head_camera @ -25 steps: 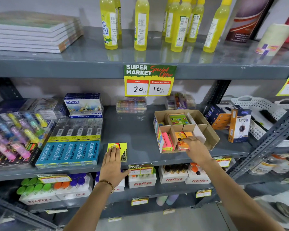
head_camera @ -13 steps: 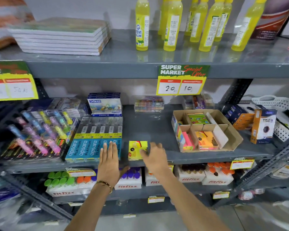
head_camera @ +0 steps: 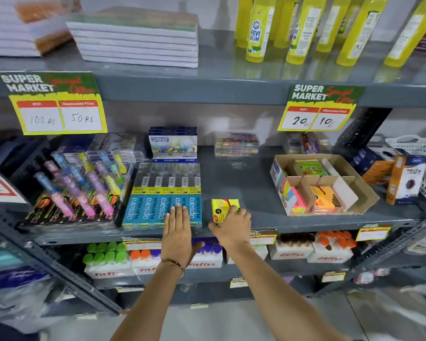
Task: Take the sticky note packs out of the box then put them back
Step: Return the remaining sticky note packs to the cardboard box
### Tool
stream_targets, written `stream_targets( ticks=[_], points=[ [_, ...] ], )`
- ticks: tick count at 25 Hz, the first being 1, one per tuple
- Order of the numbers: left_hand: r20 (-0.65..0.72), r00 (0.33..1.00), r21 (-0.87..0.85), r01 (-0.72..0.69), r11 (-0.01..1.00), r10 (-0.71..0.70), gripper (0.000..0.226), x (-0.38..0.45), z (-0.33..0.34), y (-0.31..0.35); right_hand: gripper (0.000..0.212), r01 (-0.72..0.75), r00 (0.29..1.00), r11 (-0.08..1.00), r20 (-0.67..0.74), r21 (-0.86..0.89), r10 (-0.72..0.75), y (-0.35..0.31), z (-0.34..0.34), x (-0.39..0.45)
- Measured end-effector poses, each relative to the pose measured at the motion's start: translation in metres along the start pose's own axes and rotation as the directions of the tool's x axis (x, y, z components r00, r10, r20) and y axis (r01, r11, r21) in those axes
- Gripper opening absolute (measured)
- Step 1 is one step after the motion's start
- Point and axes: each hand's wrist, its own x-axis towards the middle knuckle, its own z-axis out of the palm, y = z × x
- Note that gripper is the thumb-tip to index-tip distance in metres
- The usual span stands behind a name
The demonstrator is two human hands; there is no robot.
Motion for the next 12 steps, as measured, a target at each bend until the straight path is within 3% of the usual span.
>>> stream_targets(
  ticks=[4, 8, 12],
  points=[
    [-0.055, 0.998, -0.104, -0.008, 0.995, 0.002, 0.108, -0.001, -0.005, 0.008, 0.069, 0.053, 0.998, 0.994, -0.040, 0.095, -0.050, 0.014, -0.018, 0.000],
    [-0.173, 0.976, -0.148, -0.155, 0.977, 0.129, 0.107, 0.010, -0.011, 0.043, 0.061, 0.111, 0.976, 0.959, -0.211, 0.260, -0.055, 0.054, -0.066, -0.006],
    [-0.057, 0.970, -0.186, -0.241, 0.952, 0.235, 0.105, 0.031, -0.007, 0.087, 0.053, 0.064, 0.934, 0.952, -0.353, 0.300, 0.048, 0.128, -0.127, 0.002]
  ],
)
